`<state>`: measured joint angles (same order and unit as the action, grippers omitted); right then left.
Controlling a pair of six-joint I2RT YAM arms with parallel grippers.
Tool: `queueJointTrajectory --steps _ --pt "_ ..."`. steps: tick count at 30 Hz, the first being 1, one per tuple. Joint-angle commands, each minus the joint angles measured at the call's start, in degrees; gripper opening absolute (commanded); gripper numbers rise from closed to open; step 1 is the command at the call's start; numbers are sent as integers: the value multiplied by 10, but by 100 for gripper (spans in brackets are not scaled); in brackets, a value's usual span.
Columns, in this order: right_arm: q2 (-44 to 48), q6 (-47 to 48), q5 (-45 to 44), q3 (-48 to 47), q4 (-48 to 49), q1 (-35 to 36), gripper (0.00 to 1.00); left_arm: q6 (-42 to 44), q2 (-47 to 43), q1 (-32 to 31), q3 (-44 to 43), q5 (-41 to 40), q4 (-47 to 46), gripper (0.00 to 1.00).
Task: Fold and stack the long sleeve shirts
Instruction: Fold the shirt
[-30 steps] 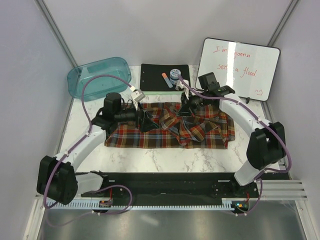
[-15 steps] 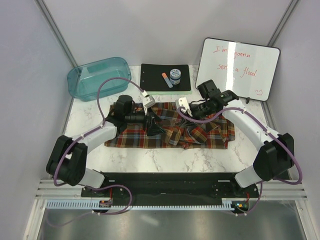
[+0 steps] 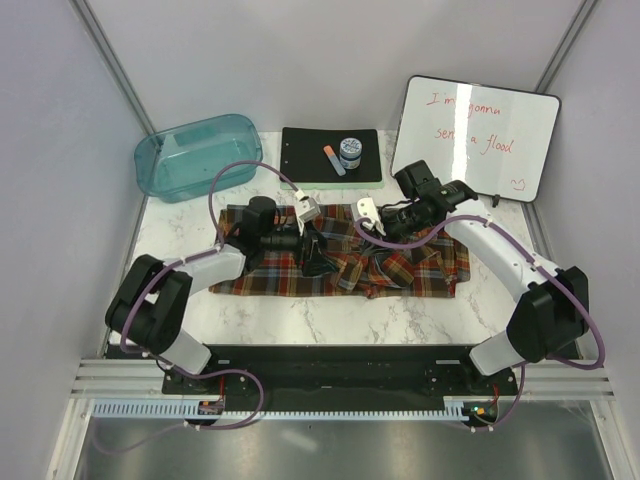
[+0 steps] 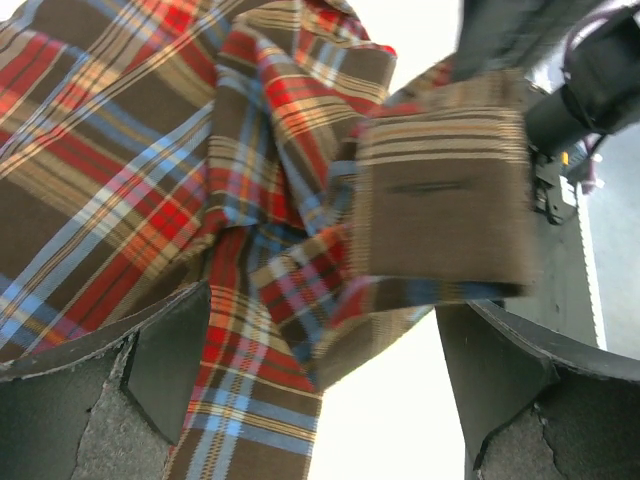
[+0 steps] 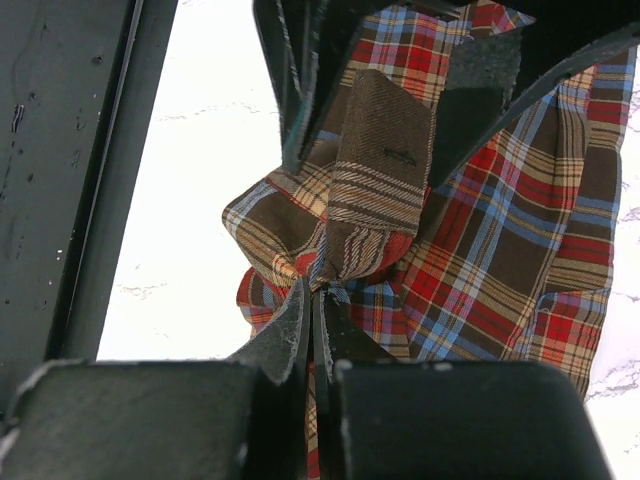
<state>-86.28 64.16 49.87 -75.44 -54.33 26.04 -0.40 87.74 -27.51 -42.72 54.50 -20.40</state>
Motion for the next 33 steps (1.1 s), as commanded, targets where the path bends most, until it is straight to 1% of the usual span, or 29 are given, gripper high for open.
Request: queueJointTrajectory --steps 1,2,5,6,8,10,11,12,13,14,15,16,17,18,19,20,21,22,23,24,25,26,27,28,29,31,32,33 --pt "26 26 30 -10 -10 1 0 -39 23 -1 2 -23 -72 99" --pt "27 27 30 -11 -11 0 0 -42 25 -1 1 -19 -76 99" --pt "30 32 32 -12 -15 0 0 -57 27 -5 -1 4 -104 87" --pt "33 31 33 -12 -16 1 0 -65 28 -6 -2 24 -112 81" --pt "36 32 35 -12 -15 1 0 -74 26 -11 -3 41 -113 80" --pt "40 29 34 -13 -15 0 0 -83 22 -12 -3 53 -114 70" --pt "41 27 31 -14 -14 1 0 -87 13 -12 -3 57 -115 62" --pt "42 23 23 -14 -14 0 0 -92 8 -11 -8 77 -112 46" --pt "43 22 21 -14 -12 0 0 -93 0 -11 -13 88 -98 39" --pt "45 19 16 -12 -9 0 0 -92 -15 -11 -19 101 -66 19" --pt "45 2 7 -10 -1 -3 2 -88 -27 -11 -41 110 -29 8" --pt "45 -13 3 -9 4 -6 7 -60 -38 -11 -57 97 14 3" --pt "45 -31 2 -8 21 -12 12 -42 -47 -11 -75 77 59 2" --pt "45 -50 3 -8 29 -30 24 -18 -57 -11 -125 32 169 2" --pt "44 -93 8 -8 38 -41 32 28 -57 -11 -154 -2 214 2" --pt "41 -110 11 -9 50 -55 37 49 -54 -11 -183 -37 262 2" --pt "39 -127 17 -9 56 -88 41 74 -37 -11 -251 -101 338 2" --pt "38 -153 26 -8 65 -106 47 125 -25 -11 -284 -128 371 2" --pt "31 -169 28 -9 70 -123 50 151 -14 -11 -316 -147 394 2" --pt "25 -185 29 -13 75 -159 55 193 13 -12 -378 -185 413 2" --pt "20 -199 38 -23 77 -178 57 207 26 -13 -407 -206 436 2" --pt "9 -232 43 -30 77 -194 59 226 40 -12 -438 -219 449 2" --pt "3 -246 49 -37 79 -232 60 252 58 -13 -499 -245 462 2" --pt "-2 -262 60 -47 77 -249 60 258 86 -13 -526 -258 463 2" --pt "-6 -285 79 -50 78 -286 60 267 102 -13 -570 -274 464 2" --pt "-6 -299 94 -45 76 -308 58 278 145 -15 -610 -293 451 2" --pt "1 -303 88 -38 74 -317 57 284 156 -15 -631 -286 441 3" --pt "6 -303 87 -32 74 -318 54 312 165 -18 -633 -286 430 4"
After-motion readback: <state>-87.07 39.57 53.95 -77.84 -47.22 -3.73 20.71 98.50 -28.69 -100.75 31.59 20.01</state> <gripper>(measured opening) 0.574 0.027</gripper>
